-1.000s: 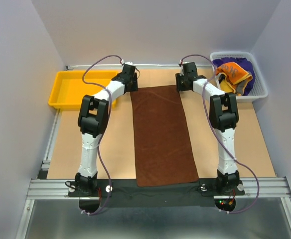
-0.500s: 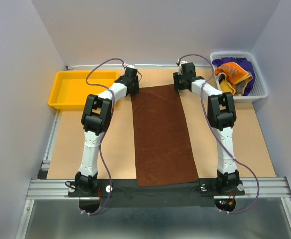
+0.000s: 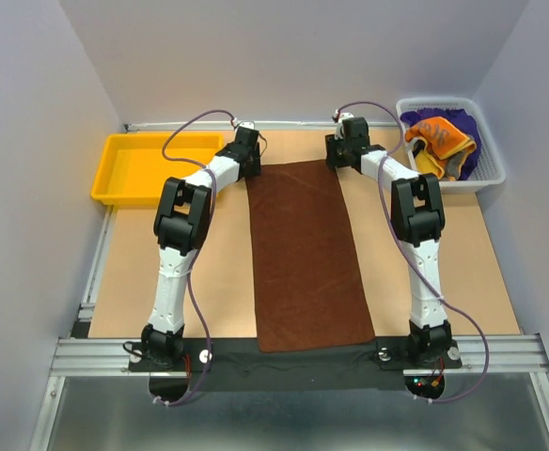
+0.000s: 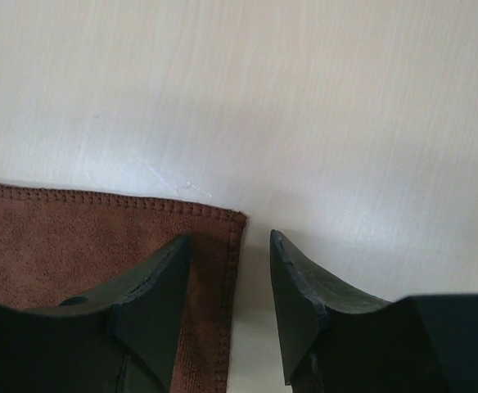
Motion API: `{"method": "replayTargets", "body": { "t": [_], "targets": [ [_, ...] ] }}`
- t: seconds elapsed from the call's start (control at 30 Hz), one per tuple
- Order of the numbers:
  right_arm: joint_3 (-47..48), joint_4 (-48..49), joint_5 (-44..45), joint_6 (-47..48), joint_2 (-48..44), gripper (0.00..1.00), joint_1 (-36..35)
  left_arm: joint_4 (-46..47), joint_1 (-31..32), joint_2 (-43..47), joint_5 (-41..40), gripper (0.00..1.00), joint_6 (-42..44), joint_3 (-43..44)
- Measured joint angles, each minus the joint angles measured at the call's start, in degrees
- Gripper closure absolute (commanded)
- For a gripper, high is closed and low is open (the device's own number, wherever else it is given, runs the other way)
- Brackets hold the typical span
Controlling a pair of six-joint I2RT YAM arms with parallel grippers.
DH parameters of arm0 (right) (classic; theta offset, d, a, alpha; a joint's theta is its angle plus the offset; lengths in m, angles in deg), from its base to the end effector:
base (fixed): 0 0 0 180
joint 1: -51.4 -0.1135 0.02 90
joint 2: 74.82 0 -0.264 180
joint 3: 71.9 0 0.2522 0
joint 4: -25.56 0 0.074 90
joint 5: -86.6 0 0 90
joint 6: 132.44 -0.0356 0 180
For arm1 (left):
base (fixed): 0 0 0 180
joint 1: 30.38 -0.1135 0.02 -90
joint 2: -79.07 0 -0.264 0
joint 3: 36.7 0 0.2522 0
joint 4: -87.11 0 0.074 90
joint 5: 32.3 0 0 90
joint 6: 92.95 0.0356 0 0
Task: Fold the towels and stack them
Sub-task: Fold the towel
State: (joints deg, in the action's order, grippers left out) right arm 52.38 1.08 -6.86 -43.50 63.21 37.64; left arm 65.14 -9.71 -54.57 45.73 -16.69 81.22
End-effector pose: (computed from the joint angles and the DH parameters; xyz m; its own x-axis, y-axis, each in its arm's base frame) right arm 0.5311 0.1323 0.1623 -0.6062 -0.1294 -0.7847 -0.2723 0.9608 0.0519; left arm 0.4995 -0.1806 0.1697 -0.6012 -0.0215 -0.7988 0.0504 0.9966 -0.0648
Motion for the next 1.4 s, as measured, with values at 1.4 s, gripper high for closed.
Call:
{"method": "replayTargets", "body": {
  "t": [1.4],
  "targets": [
    [-2.1,5.1,-0.2,0.3,0.7,0.75,-0.2,0.7,-0.2,0.0,2.3,0.78,0.0,-0.1]
  ]
}}
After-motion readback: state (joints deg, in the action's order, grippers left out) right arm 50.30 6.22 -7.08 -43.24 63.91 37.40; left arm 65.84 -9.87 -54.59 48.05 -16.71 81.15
